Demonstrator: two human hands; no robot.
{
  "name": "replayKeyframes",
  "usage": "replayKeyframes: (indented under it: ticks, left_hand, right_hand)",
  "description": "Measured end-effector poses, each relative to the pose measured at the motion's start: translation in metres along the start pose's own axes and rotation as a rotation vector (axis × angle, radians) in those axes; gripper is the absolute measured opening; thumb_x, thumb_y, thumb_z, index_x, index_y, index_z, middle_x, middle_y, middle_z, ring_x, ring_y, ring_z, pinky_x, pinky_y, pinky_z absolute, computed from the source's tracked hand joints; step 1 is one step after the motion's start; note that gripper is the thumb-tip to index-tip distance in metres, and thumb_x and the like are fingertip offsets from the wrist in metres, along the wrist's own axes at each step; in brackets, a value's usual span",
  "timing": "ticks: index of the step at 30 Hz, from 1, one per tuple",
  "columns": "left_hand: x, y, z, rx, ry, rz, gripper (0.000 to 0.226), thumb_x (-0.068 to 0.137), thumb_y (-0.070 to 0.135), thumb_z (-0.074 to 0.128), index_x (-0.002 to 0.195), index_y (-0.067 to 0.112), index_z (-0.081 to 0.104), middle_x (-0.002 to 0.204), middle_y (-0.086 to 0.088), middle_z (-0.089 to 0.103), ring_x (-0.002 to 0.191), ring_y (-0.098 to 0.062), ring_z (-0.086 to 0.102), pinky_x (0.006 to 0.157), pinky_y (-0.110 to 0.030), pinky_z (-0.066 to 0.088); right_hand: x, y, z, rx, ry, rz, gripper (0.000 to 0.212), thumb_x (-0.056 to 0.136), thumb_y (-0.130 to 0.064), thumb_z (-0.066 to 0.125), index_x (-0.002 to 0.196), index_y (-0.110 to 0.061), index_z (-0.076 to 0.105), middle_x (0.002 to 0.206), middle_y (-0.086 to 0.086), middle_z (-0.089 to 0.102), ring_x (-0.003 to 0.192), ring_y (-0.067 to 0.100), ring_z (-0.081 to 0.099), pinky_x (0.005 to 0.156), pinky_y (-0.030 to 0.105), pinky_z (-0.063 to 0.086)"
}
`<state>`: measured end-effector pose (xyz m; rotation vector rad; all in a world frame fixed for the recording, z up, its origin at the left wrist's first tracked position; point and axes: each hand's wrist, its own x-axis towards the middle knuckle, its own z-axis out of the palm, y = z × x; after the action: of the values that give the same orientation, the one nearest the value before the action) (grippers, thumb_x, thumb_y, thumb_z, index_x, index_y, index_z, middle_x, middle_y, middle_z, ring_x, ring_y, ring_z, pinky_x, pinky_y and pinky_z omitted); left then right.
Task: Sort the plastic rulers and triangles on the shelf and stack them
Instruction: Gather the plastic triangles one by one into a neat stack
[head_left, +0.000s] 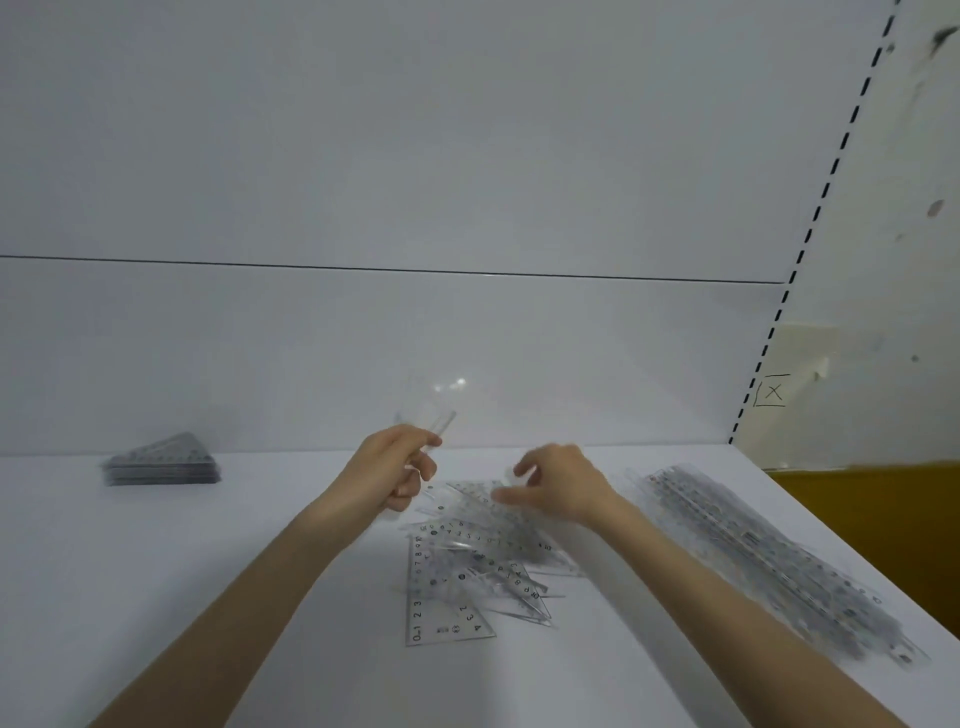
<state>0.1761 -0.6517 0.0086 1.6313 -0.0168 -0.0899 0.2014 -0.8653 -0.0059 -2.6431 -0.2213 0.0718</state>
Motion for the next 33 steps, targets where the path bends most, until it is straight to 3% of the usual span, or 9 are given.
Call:
replayKeyframes:
  ticks: [7, 10, 12, 15, 19, 23, 28, 30, 33]
  left_hand:
    - [0.005, -0.017, 0.004, -0.303, 0.015, -0.025, 0.029, 0.096, 0.026, 0.04, 0.099, 0.003, 0.058, 0.069, -0.012, 0.055, 0.043, -0.015, 0.028, 0.046, -0.022, 0.019]
    - [0.006, -0.019, 0.0, -0.373, 0.034, -0.004, 0.033, 0.097, 0.028, 0.037, 0.099, 0.003, 0.059, 0.07, -0.013, 0.055, 0.044, -0.015, 0.029, 0.045, -0.022, 0.02]
    - [0.006, -0.021, -0.002, -0.407, 0.053, 0.007, 0.035, 0.097, 0.028, 0.037, 0.099, 0.002, 0.06, 0.073, -0.013, 0.055, 0.045, -0.016, 0.032, 0.044, -0.022, 0.022]
    - [0.005, -0.02, -0.001, -0.414, 0.079, 0.017, 0.032, 0.096, 0.025, 0.039, 0.099, 0.002, 0.061, 0.075, -0.013, 0.056, 0.046, -0.016, 0.036, 0.044, -0.022, 0.025]
    - [0.002, -0.016, 0.004, -0.432, 0.059, 0.025, 0.039, 0.099, 0.031, 0.034, 0.096, 0.003, 0.06, 0.071, -0.01, 0.058, 0.048, -0.016, 0.041, 0.047, -0.025, 0.027]
    - [-0.001, -0.014, 0.008, -0.464, 0.02, 0.031, 0.045, 0.101, 0.035, 0.027, 0.093, 0.009, 0.063, 0.072, -0.007, 0.059, 0.054, -0.017, 0.048, 0.053, -0.028, 0.029]
    - [-0.003, -0.015, 0.004, -0.393, 0.036, 0.041, 0.033, 0.099, 0.029, 0.035, 0.096, 0.009, 0.06, 0.074, -0.006, 0.058, 0.057, -0.018, 0.048, 0.051, -0.029, 0.038]
    - [-0.006, -0.013, 0.004, -0.383, 0.014, 0.024, 0.025, 0.097, 0.024, 0.039, 0.097, 0.011, 0.061, 0.069, -0.007, 0.058, 0.055, -0.019, 0.049, 0.053, -0.03, 0.039]
    - [-0.006, -0.012, 0.002, -0.363, -0.037, -0.004, 0.024, 0.096, 0.027, 0.04, 0.096, 0.013, 0.059, 0.061, -0.008, 0.051, 0.047, -0.019, 0.038, 0.049, -0.025, 0.029]
  right_hand:
    - [0.003, 0.006, 0.007, 0.257, -0.035, 0.104, 0.05, 0.064, -0.031, 0.088, 0.107, -0.016, 0.067, 0.094, 0.003, 0.07, 0.086, 0.013, 0.065, 0.076, 0.024, 0.05]
    - [0.003, 0.007, 0.003, 0.449, -0.057, 0.144, 0.018, 0.072, -0.018, 0.083, 0.084, -0.014, 0.07, 0.077, -0.002, 0.067, 0.064, 0.009, 0.057, 0.056, 0.018, 0.043]
    - [0.0, 0.007, -0.001, 0.601, -0.03, 0.136, 0.008, 0.078, -0.013, 0.077, 0.076, -0.01, 0.071, 0.071, -0.002, 0.066, 0.055, 0.008, 0.051, 0.05, 0.019, 0.042]
    - [-0.006, -0.003, -0.009, 0.825, 0.016, 0.03, 0.008, 0.086, -0.011, 0.069, 0.085, -0.003, 0.071, 0.073, 0.005, 0.068, 0.054, 0.01, 0.053, 0.054, 0.022, 0.045]
    - [-0.014, -0.04, -0.006, 0.971, -0.083, -0.157, 0.006, 0.088, -0.004, 0.065, 0.093, 0.0, 0.066, 0.074, 0.011, 0.07, 0.06, 0.014, 0.063, 0.058, 0.021, 0.051]
    - [-0.009, -0.071, 0.009, 0.956, -0.03, -0.118, 0.007, 0.085, -0.003, 0.069, 0.084, -0.003, 0.062, 0.068, 0.013, 0.068, 0.056, 0.016, 0.064, 0.05, 0.021, 0.048]
    - [-0.003, -0.08, 0.017, 0.727, 0.103, -0.146, 0.014, 0.077, -0.023, 0.079, 0.072, -0.015, 0.069, 0.055, -0.01, 0.059, 0.052, 0.004, 0.05, 0.05, 0.016, 0.039]
    - [-0.001, -0.081, 0.018, 0.598, 0.171, -0.208, 0.013, 0.079, -0.024, 0.077, 0.072, -0.017, 0.068, 0.063, -0.006, 0.064, 0.052, 0.0, 0.05, 0.053, 0.015, 0.041]
    - [0.004, -0.081, 0.017, 0.346, 0.249, -0.303, 0.017, 0.083, -0.031, 0.071, 0.077, -0.016, 0.067, 0.079, -0.002, 0.068, 0.067, 0.008, 0.058, 0.068, 0.029, 0.05]
